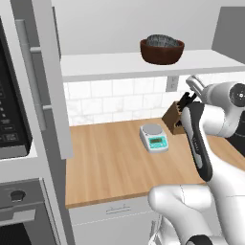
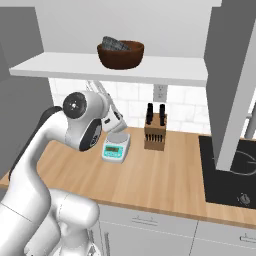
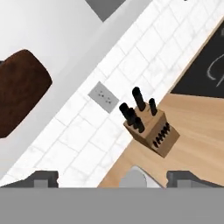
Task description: Pick up the bowls on the counter and stack them on top of one another in the open cabinet. Place the smaller bowl on top of the larger bowl.
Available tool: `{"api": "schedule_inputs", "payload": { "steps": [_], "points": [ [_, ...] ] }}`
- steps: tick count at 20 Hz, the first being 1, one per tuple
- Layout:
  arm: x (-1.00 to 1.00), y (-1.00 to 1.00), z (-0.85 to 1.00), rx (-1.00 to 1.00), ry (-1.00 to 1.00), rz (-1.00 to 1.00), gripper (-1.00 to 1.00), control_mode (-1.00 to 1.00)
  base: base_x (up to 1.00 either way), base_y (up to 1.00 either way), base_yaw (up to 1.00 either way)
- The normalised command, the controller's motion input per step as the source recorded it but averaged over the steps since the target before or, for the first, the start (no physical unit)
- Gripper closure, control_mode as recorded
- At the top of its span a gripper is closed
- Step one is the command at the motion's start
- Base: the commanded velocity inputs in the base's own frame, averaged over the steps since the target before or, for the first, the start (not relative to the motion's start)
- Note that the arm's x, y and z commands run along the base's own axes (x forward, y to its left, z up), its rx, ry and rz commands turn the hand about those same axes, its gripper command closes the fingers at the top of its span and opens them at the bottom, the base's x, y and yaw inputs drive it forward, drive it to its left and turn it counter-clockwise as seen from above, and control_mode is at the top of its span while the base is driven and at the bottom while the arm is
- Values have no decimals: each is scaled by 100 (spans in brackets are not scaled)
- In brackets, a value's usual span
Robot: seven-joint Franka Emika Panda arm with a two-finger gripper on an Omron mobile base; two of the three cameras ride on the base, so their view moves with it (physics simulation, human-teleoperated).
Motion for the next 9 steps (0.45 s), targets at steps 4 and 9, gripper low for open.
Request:
{"api": "schedule_inputs", "payload": {
  "steps": [4, 9],
  "points": [
    [-75, 56, -50, -11, 10, 24, -100, -100, 0, 0, 0],
    [1, 2, 0, -2, 0, 0, -100, -100, 0, 0, 0]
  ]
}}
